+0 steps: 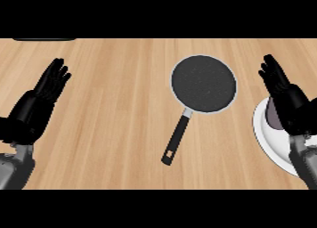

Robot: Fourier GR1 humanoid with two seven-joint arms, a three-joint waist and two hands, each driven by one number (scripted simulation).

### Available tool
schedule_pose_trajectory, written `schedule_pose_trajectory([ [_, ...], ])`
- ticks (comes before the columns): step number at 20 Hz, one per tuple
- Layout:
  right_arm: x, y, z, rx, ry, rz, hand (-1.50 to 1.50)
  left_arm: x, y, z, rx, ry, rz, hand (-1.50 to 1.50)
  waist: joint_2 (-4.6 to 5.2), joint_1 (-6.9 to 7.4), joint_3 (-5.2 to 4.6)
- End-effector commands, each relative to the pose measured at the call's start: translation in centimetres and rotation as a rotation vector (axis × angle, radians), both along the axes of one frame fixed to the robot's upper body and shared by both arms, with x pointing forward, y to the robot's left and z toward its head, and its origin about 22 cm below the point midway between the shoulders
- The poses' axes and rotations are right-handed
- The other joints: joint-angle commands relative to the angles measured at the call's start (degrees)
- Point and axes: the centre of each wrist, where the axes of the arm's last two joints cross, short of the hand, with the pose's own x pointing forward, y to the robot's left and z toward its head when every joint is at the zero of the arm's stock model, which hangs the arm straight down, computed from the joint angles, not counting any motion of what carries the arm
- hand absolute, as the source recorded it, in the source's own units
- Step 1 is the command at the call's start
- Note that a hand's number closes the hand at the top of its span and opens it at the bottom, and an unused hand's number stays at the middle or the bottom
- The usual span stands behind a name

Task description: Pick the cupcake from the plate and place it in the pan

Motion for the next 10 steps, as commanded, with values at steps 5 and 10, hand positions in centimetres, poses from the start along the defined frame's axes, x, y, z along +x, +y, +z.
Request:
schedule_pose_trajectory([
  [5,2.1,-8.4,2.6,0.23,-0.045,0.211,-1.5,-3.0,2.2,-4.9,0.194,0.169,0.161,0.0,0.12,1.32,-0.58],
  [10,-1.1,-19.0,0.8,0.055,0.175,-0.22,-1.5,-4.8,2.3,-7.3,0.23,0.269,0.181,0.0,0.2,0.22,-0.71],
])
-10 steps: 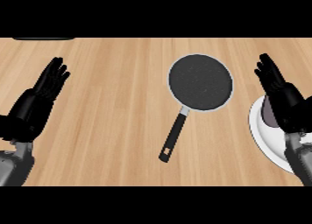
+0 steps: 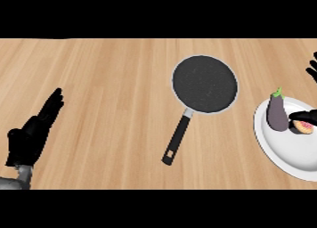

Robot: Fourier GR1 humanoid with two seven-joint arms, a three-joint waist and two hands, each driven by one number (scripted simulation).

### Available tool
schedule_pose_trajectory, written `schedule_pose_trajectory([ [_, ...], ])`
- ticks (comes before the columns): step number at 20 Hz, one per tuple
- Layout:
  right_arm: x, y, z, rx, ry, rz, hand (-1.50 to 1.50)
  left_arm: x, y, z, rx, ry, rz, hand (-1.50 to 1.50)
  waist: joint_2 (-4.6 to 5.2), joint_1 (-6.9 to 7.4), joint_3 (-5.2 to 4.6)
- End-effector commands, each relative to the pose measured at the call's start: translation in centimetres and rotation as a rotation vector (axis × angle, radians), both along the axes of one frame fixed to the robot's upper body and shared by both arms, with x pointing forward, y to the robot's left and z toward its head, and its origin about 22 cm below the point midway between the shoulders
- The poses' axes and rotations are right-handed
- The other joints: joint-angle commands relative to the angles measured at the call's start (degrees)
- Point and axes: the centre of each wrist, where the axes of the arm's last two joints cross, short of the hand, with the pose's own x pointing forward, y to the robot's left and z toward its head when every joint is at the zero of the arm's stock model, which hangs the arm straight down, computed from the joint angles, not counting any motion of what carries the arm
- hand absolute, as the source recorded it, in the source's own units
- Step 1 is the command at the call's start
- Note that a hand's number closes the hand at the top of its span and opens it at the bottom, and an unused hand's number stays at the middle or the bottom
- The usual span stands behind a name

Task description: Pick the cupcake from the plate and place it in the pan

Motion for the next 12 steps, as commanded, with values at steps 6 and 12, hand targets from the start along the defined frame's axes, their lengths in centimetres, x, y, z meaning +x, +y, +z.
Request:
schedule_pose_trajectory([
  [6,-4.5,-12.8,2.5,-0.334,0.215,0.045,-1.5,-1.5,-1.6,-1.3,0.032,0.063,0.019,0.0,0.05,0.89,0.13],
  [12,-3.5,-14.4,6.6,-0.507,0.265,0.239,-1.5,-2.5,-2.5,-2.4,0.035,0.074,0.01,0.0,-0.07,1.86,-0.03],
])
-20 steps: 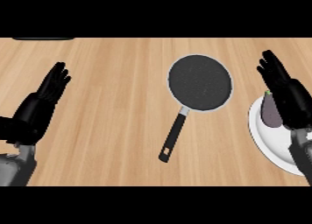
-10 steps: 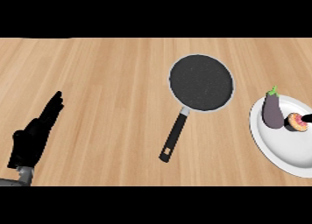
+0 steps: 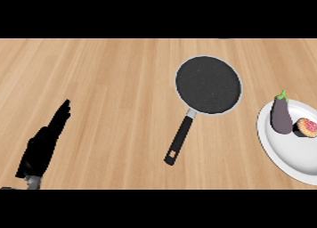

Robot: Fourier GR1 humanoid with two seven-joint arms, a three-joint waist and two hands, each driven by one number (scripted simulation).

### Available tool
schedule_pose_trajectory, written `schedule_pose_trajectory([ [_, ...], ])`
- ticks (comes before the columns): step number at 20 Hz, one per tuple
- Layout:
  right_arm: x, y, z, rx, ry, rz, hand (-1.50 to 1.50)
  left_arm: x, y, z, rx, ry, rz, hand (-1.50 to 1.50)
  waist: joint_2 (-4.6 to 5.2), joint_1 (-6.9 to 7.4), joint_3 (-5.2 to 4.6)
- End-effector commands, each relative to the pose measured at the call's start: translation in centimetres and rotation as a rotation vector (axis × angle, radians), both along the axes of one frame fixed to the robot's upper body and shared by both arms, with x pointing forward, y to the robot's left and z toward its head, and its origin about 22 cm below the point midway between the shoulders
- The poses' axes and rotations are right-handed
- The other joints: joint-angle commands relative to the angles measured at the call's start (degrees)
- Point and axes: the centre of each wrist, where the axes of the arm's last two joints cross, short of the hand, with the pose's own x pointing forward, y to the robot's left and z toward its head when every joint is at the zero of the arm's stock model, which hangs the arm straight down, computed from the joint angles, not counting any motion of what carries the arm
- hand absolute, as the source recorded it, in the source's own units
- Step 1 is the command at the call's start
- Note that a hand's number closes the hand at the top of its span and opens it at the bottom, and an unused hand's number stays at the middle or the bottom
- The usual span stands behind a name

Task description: Pick the cupcake from the plate and place it in the pan

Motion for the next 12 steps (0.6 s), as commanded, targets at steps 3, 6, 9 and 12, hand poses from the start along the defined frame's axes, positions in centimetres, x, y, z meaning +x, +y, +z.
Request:
schedule_pose_trajectory([
  [3,1.4,0.0,2.3,-0.119,0.126,0.236,-1.5,0.4,-0.5,-0.7,0.009,-0.002,-0.007,0.0,-0.13,-0.42,-0.15],
  [6,4.3,1.6,5.2,-0.144,0.161,0.298,-1.5,0.1,-0.1,-0.8,0.015,0.003,-0.006,0.0,-0.12,0.62,-0.23],
  [9,6.0,3.1,3.9,-0.181,0.202,0.362,-1.5,1.3,0.3,1.4,0.019,-0.003,0.003,0.0,-0.16,0.32,-0.16],
  [12,7.3,4.7,3.9,-0.258,0.251,0.379,-1.5,-1.0,1.0,-1.8,0.023,0.001,-0.001,0.0,-0.49,-0.79,-0.26],
])
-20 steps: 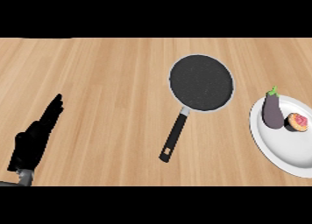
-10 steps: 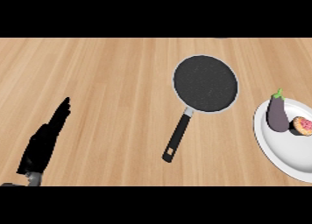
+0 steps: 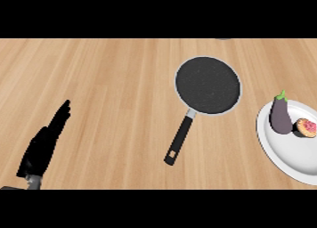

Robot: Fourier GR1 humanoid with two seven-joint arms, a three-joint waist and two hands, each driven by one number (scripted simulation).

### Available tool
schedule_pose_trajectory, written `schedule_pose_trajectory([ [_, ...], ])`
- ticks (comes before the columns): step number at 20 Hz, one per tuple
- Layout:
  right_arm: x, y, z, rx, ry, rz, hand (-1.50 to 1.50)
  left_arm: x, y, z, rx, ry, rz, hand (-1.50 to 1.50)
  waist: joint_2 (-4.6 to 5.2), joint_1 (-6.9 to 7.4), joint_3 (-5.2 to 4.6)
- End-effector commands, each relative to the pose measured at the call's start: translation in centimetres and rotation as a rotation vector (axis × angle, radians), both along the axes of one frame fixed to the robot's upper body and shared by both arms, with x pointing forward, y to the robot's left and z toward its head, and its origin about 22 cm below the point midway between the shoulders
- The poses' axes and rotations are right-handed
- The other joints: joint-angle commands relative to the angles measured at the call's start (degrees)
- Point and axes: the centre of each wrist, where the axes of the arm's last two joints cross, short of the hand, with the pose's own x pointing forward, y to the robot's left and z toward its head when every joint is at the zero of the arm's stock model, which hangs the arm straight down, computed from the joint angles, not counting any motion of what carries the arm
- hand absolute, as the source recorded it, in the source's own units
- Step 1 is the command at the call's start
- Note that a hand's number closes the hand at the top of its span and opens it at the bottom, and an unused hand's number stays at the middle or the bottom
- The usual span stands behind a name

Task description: Pick the cupcake from the plate and place it in the pan

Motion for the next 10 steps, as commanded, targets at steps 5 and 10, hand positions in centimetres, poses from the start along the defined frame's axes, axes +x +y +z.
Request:
schedule_pose_trajectory([
  [5,5.4,6.4,-0.4,-0.104,0.16,0.119,-1.5,0.5,-1.2,0.0,-0.01,0.004,0.029,0.0,-0.34,-1.17,-0.09],
  [10,4.9,5.8,0.4,-0.235,0.205,0.172,-1.5,-1.2,-0.6,-0.3,-0.001,-0.002,0.028,0.0,-0.52,-1.57,-0.08],
])
